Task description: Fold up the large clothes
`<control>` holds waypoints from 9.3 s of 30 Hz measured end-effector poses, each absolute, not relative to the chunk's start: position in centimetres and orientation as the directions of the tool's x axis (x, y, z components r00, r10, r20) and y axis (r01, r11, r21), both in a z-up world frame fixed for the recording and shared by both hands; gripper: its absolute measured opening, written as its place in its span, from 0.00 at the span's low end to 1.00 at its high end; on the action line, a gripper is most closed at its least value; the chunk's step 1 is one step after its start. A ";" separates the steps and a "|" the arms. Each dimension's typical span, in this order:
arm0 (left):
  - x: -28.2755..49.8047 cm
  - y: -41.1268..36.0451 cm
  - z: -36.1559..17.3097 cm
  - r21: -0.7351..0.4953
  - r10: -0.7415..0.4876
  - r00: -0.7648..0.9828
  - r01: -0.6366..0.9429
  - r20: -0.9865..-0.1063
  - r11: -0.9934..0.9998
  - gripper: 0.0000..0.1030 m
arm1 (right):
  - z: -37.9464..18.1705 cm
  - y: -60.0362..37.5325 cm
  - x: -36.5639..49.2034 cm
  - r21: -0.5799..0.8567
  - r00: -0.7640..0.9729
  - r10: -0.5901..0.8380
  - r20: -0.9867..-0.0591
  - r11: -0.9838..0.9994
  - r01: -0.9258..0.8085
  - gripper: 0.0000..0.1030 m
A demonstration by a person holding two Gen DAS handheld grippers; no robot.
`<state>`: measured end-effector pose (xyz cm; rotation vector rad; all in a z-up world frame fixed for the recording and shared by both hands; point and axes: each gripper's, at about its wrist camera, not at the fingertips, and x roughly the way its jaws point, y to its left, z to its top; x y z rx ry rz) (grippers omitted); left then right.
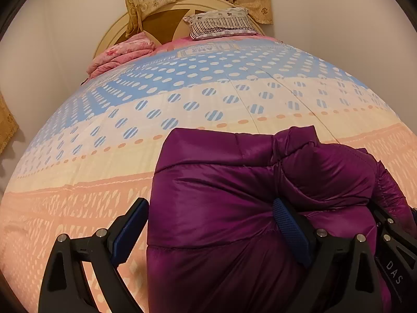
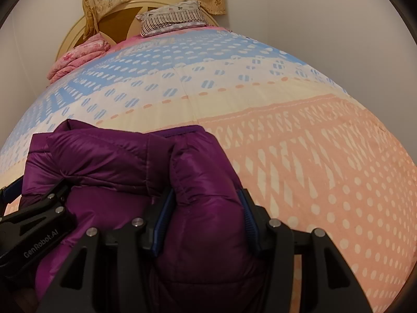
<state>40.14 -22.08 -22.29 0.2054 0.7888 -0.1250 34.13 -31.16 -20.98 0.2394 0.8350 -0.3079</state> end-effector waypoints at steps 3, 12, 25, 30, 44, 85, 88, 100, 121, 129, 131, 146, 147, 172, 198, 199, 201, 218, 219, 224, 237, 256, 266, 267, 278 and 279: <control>40.2 -22.1 -22.3 0.137 -0.033 0.697 0.188 -0.717 0.972 0.94 | -21.0 -31.2 34.2 0.082 0.628 -0.176 -0.758 0.930 0.359 0.52; 40.2 -22.1 -22.4 0.134 -0.035 0.694 0.189 -0.719 0.973 0.94 | -21.2 -31.1 34.5 0.071 0.622 -0.181 -0.762 0.931 0.358 0.53; 40.1 -21.9 -22.3 0.127 -0.047 0.672 0.208 -0.739 0.970 0.94 | -21.2 -31.3 34.5 0.084 0.622 -0.168 -0.765 0.931 0.354 0.53; 34.7 -18.2 -19.2 0.032 -0.153 0.696 0.246 -0.702 0.969 0.94 | -18.9 -31.6 30.4 0.166 0.679 -0.111 -0.725 0.930 0.328 0.61; 31.3 -16.1 -22.7 -0.093 -0.248 0.659 0.262 -0.710 0.961 0.98 | -21.4 -31.7 27.0 0.228 0.696 -0.079 -0.713 0.913 0.337 0.75; 27.5 -16.6 -18.1 -0.012 -0.302 0.719 0.378 -0.627 0.926 0.30 | -19.0 -28.9 25.6 0.282 0.794 0.062 -0.605 0.949 0.141 0.20; 26.6 -14.9 -16.9 -0.004 -0.287 0.737 0.360 -0.612 0.933 0.29 | -18.0 -27.6 25.7 0.284 0.805 0.089 -0.587 0.953 0.102 0.20; 24.2 -6.3 -13.9 0.005 -0.187 0.794 0.232 -0.578 0.973 0.25 | -15.0 -20.5 27.0 0.267 0.824 0.211 -0.526 0.961 -0.076 0.19; 23.8 2.0 -14.5 -0.004 -0.098 0.798 0.119 -0.594 0.993 0.24 | -15.0 -14.1 29.0 0.247 0.775 0.339 -0.532 0.939 -0.241 0.19; 24.4 3.4 -15.8 -0.011 -0.085 0.786 0.099 -0.612 0.995 0.23 | -15.9 -12.8 29.6 0.245 0.756 0.351 -0.552 0.935 -0.256 0.19; 24.4 3.7 -16.3 -0.013 -0.082 0.784 0.093 -0.615 0.996 0.24 | -16.1 -12.6 29.8 0.244 0.751 0.351 -0.560 0.936 -0.255 0.19; 25.3 4.0 -18.4 0.013 -0.044 0.773 0.067 -0.633 0.998 0.37 | -18.0 -11.7 31.0 0.240 0.720 0.338 -0.606 0.941 -0.239 0.19; 25.4 4.1 -18.5 0.009 -0.046 0.771 0.067 -0.636 0.998 0.37 | -18.0 -11.6 31.0 0.240 0.719 0.337 -0.608 0.941 -0.238 0.19; 25.6 4.7 -20.6 0.034 0.059 0.776 -0.048 -0.627 0.998 0.85 | -20.1 -11.1 32.0 0.252 0.688 0.323 -0.650 0.946 -0.206 0.32; 25.7 5.8 -21.7 -0.044 0.038 0.774 -0.085 -0.632 0.995 0.92 | -20.8 -10.9 32.6 0.247 0.681 0.295 -0.671 0.954 -0.171 0.49; 25.6 5.9 -21.6 -0.040 0.042 0.773 -0.087 -0.633 0.995 0.92 | -20.8 -11.1 32.7 0.247 0.681 0.295 -0.671 0.954 -0.170 0.49; 25.3 5.9 -21.3 -0.028 0.058 0.772 -0.097 -0.633 0.995 0.92 | -20.5 -11.2 32.6 0.246 0.682 0.292 -0.671 0.955 -0.167 0.51; 13.8 5.9 -10.6 0.029 0.113 0.886 -0.112 -0.450 0.993 0.92 | -11.0 -12.1 23.6 0.161 0.797 0.270 -0.540 0.963 -0.217 0.74; 13.2 6.0 -9.9 0.030 0.116 0.892 -0.115 -0.436 0.993 0.92 | -10.0 -12.3 22.2 0.151 0.814 0.262 -0.518 0.965 -0.214 0.75; 9.4 7.5 -6.9 0.005 0.136 0.919 -0.144 -0.370 0.990 0.92 | -6.6 -12.5 17.6 0.124 0.869 0.251 -0.427 0.968 -0.218 0.79; 9.0 7.6 -6.3 -0.015 0.136 0.924 -0.151 -0.357 0.988 0.92 | -5.8 -12.2 16.6 0.133 0.874 0.273 -0.401 0.962 -0.239 0.79; 9.2 7.5 -6.9 -0.002 0.137 0.919 -0.149 -0.369 0.989 0.92 | -6.3 -12.3 16.1 0.154 0.864 0.292 -0.411 0.956 -0.250 0.80; 9.3 7.5 -7.1 0.004 0.136 0.919 -0.145 -0.370 0.989 0.92 | -6.4 -12.3 16.1 0.161 0.861 0.297 -0.413 0.954 -0.252 0.80; 9.3 7.5 -7.1 0.004 0.136 0.919 -0.145 -0.370 0.989 0.92 | -6.4 -12.3 16.1 0.161 0.861 0.297 -0.413 0.954 -0.252 0.80; 9.2 7.9 -7.2 0.004 0.135 0.918 -0.144 -0.372 0.990 0.92 | -6.6 -12.0 16.0 0.161 0.859 0.298 -0.416 0.954 -0.252 0.80; 9.3 7.8 -7.2 0.003 0.136 0.919 -0.145 -0.371 0.989 0.92 | -6.6 -11.9 16.0 0.162 0.859 0.298 -0.416 0.954 -0.253 0.80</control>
